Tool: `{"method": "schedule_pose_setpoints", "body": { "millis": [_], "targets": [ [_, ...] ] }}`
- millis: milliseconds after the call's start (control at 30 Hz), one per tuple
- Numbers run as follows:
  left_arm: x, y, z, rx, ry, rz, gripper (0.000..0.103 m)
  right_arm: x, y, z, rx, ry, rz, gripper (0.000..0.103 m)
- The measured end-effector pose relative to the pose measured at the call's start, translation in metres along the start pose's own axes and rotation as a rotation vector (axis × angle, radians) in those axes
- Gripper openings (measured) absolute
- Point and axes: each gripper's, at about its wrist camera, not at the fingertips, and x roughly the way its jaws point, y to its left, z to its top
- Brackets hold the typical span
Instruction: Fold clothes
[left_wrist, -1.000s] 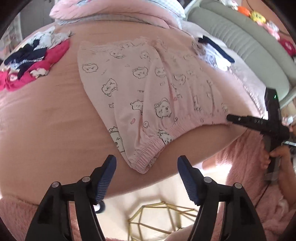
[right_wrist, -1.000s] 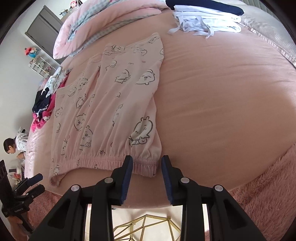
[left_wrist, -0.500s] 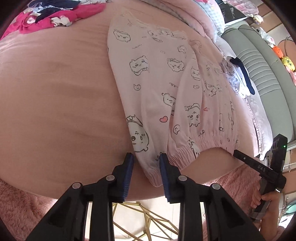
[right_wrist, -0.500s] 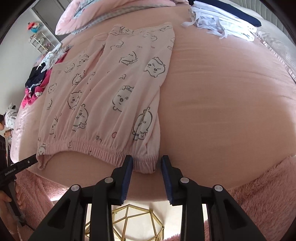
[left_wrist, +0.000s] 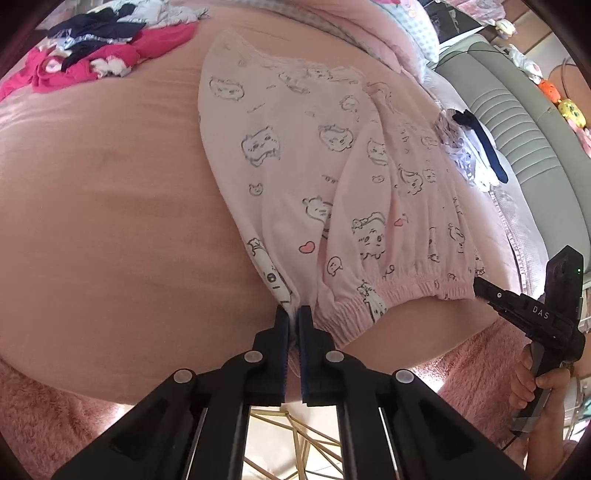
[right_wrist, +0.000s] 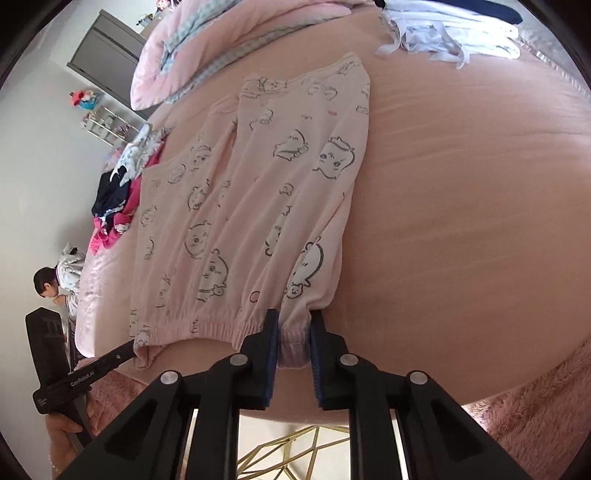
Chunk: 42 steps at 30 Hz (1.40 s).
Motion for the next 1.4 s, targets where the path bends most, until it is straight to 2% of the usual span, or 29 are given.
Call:
{"method": "schedule_pose_setpoints", "body": {
  "millis": [167, 267, 333, 433, 467, 533, 600, 667, 700, 767, 833, 933, 1000, 1033, 1100, 1200, 1233, 1267, 1300, 1333, 1400],
  "targets": [
    [-0.037, -0.005, 0.005, 0.099, -0.043, 0.024, 0.003, -0.047, 0.001, 0.004, 0.029, -0.101, 0.043, 0.014],
    [-0.035, 0.008, 0.003, 0.119, -0.014, 0.072, 0.003, -0.057, 0.002, -0.001, 0.03, -0.098, 0.012, 0.014],
    [-0.028, 0.019, 0.0, 0.115, 0.019, 0.091, 0.003, -0.046, -0.002, -0.009, 0.04, -0.059, -0.011, 0.014],
    [-0.015, 0.042, -0.007, -0.006, 0.074, -0.006, 0.003, -0.005, -0.015, -0.017, 0.055, 0.085, -0.091, 0.018],
    [-0.011, 0.048, -0.009, -0.057, 0.087, -0.051, 0.003, -0.001, -0.019, -0.018, 0.078, 0.09, -0.088, 0.018],
    [-0.009, 0.053, -0.011, -0.112, 0.089, -0.088, 0.005, 0.004, -0.026, -0.02, 0.116, 0.091, -0.083, 0.019],
    [-0.01, 0.053, -0.012, -0.139, 0.068, -0.112, 0.007, -0.008, -0.024, -0.017, 0.107, 0.029, -0.097, 0.029],
    [-0.007, 0.055, -0.012, -0.178, 0.068, -0.153, 0.013, -0.015, -0.024, -0.014, 0.105, -0.023, -0.107, 0.037],
    [-0.005, 0.056, -0.013, -0.196, 0.073, -0.168, 0.017, -0.015, -0.025, -0.013, 0.11, -0.015, -0.103, 0.04],
    [-0.001, 0.056, -0.014, -0.211, 0.08, -0.181, 0.042, -0.011, -0.027, -0.013, 0.111, 0.002, -0.098, 0.04],
    [0.002, 0.053, -0.015, -0.209, 0.078, -0.195, 0.047, -0.006, -0.028, -0.014, 0.106, 0.021, -0.1, 0.04],
    [0.006, 0.043, -0.013, -0.185, 0.076, -0.169, 0.045, 0.006, -0.029, -0.018, 0.087, 0.047, -0.123, 0.041],
    [0.014, 0.029, -0.009, -0.176, 0.08, -0.185, 0.028, 0.009, -0.025, -0.017, 0.065, 0.039, -0.127, 0.043],
    [0.017, 0.026, -0.008, -0.17, 0.087, -0.186, 0.025, 0.009, -0.022, -0.015, 0.052, 0.041, -0.123, 0.043],
    [0.021, 0.022, -0.006, -0.145, 0.092, -0.164, 0.025, 0.009, -0.018, -0.014, 0.04, 0.046, -0.088, 0.043],
    [0.022, 0.026, -0.005, -0.162, 0.088, -0.192, 0.025, 0.01, -0.013, -0.014, 0.036, 0.044, -0.038, 0.043],
    [0.021, 0.027, -0.005, -0.16, 0.083, -0.187, 0.015, 0.011, -0.012, -0.014, 0.033, 0.045, -0.038, 0.043],
    [0.019, 0.027, -0.004, -0.147, 0.073, -0.167, 0.007, 0.013, -0.013, -0.015, 0.033, 0.048, -0.04, 0.038],
    [0.016, 0.026, -0.003, -0.127, 0.063, -0.149, 0.007, 0.013, -0.014, -0.016, 0.035, 0.052, -0.038, 0.022],
    [0.01, 0.023, -0.001, -0.095, 0.051, -0.137, 0.006, 0.012, -0.015, -0.017, 0.049, 0.052, -0.02, 0.017],
    [-0.007, 0.018, 0.004, -0.033, 0.019, -0.124, 0.006, 0.003, -0.015, -0.017, 0.091, 0.032, 0.036, 0.016]
  ]
}}
